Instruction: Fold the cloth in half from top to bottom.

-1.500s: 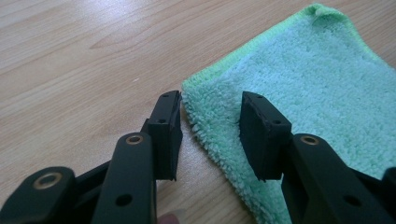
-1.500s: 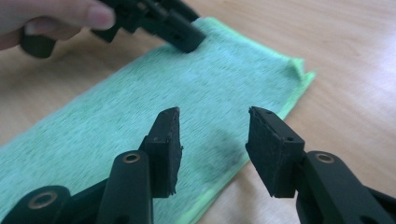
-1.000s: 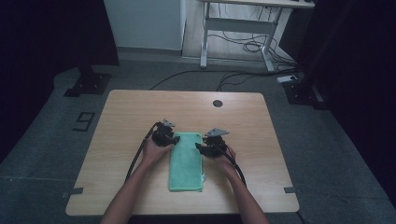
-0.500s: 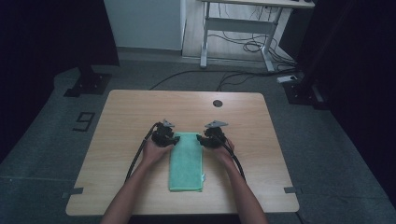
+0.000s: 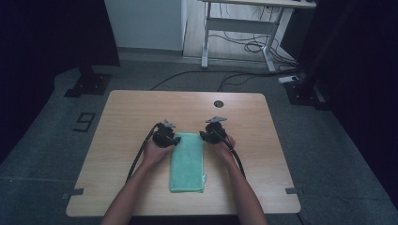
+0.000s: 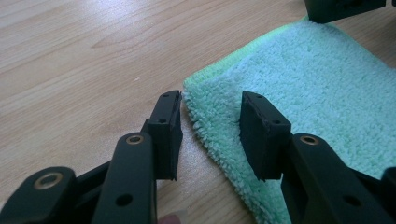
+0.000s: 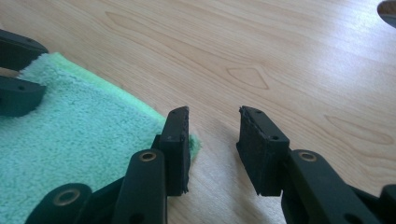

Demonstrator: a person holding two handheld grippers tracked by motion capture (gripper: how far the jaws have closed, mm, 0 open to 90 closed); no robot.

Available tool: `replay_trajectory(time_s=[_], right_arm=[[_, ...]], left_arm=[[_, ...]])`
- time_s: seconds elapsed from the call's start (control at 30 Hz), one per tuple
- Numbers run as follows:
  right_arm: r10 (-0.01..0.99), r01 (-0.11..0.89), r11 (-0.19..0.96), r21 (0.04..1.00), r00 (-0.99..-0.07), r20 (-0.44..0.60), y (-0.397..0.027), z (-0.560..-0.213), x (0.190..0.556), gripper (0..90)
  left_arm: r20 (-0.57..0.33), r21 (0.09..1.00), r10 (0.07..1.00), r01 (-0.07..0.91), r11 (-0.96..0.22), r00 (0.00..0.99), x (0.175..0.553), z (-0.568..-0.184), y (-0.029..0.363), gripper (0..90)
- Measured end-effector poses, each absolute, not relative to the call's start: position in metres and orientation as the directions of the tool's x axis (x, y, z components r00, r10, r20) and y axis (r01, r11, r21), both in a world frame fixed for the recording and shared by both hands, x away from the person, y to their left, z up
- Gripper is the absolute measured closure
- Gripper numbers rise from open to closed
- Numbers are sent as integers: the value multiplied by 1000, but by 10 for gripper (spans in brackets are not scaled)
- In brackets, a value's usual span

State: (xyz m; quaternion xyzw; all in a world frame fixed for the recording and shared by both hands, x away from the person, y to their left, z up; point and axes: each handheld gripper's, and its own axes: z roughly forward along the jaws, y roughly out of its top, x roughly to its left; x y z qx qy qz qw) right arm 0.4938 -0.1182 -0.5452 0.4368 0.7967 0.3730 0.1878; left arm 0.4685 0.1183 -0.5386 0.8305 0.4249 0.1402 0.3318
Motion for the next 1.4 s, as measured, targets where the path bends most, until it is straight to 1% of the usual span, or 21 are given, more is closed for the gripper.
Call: replay_trajectory(time_s=[0.2,0.27,0.4,0.5,0.67,1.1,1.23,1.3,1.4], right_arm=[[834,555,343,758,-551,27,-119,-545,492,630],[838,562,324,761,-544,45,-120,-546,492,629],[843,561,311,767,-536,50,-124,-543,491,627],[829,553,290,781,-552,83,-125,-537,488,614],[805,539,319,780,-589,77,-116,-535,486,588],[800,574,345,743,-593,87,-111,-547,488,550],[793,559,348,753,-604,82,-109,-548,485,611],[791,557,345,756,-605,85,-109,-548,485,622],[789,555,342,759,-608,90,-107,-549,482,715]], left_arm=[[-48,670,799,613,-419,599,468,-539,118,587],[-48,670,800,613,-419,599,468,-539,118,587],[-47,670,801,613,-418,597,468,-539,118,587],[-48,671,801,613,-417,597,468,-539,118,587],[-48,672,802,613,-415,595,468,-539,118,587],[-49,679,803,610,-409,594,466,-540,119,588],[-49,681,804,609,-407,592,466,-540,119,587],[-49,681,804,609,-407,593,466,-540,119,587],[-49,684,805,607,-405,592,466,-540,119,587]])
